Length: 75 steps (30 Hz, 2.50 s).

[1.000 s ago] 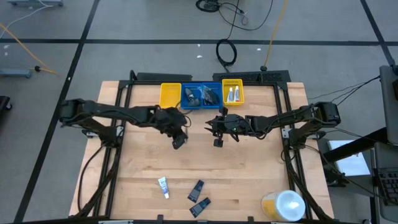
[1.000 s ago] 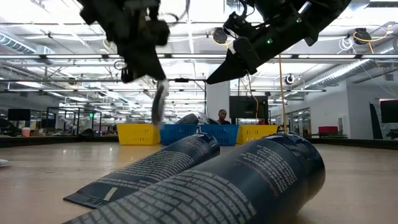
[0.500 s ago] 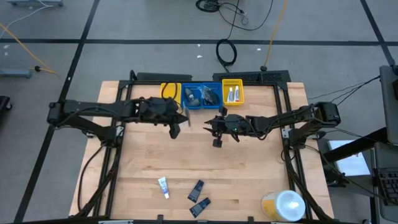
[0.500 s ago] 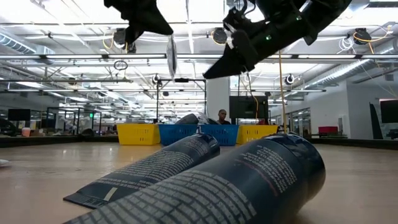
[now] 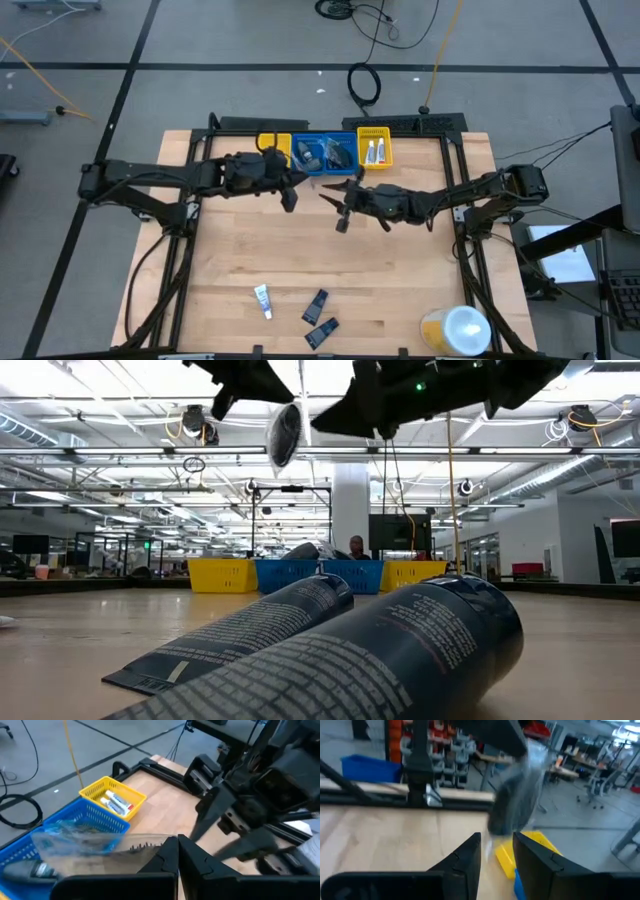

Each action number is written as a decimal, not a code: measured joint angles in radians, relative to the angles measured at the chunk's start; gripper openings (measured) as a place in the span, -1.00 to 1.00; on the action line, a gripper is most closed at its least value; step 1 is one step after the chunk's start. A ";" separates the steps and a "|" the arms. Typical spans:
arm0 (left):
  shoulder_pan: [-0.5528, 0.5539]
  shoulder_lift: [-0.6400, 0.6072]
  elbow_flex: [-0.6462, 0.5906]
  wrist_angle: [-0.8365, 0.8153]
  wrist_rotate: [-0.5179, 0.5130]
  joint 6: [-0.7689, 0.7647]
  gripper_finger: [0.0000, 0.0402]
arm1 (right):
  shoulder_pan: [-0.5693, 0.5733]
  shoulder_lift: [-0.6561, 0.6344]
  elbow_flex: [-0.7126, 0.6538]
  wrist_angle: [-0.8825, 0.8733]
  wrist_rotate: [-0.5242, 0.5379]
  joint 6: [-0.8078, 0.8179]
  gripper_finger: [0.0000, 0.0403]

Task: Pick & Place Travel size toiletries
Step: Put the black hairbrush into the right blue bin

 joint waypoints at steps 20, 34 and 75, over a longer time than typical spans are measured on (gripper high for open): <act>0.015 0.162 0.000 0.266 0.064 0.034 -1.00 | -0.007 0.000 0.000 -0.007 0.154 -0.030 -0.33; 0.008 0.166 -0.001 0.264 0.073 0.064 -1.00 | -0.028 0.000 0.000 -0.008 0.158 -0.001 -0.88; -0.117 0.126 -0.004 0.082 0.035 0.130 -0.76 | -0.427 0.107 0.002 -0.145 0.044 0.171 -0.89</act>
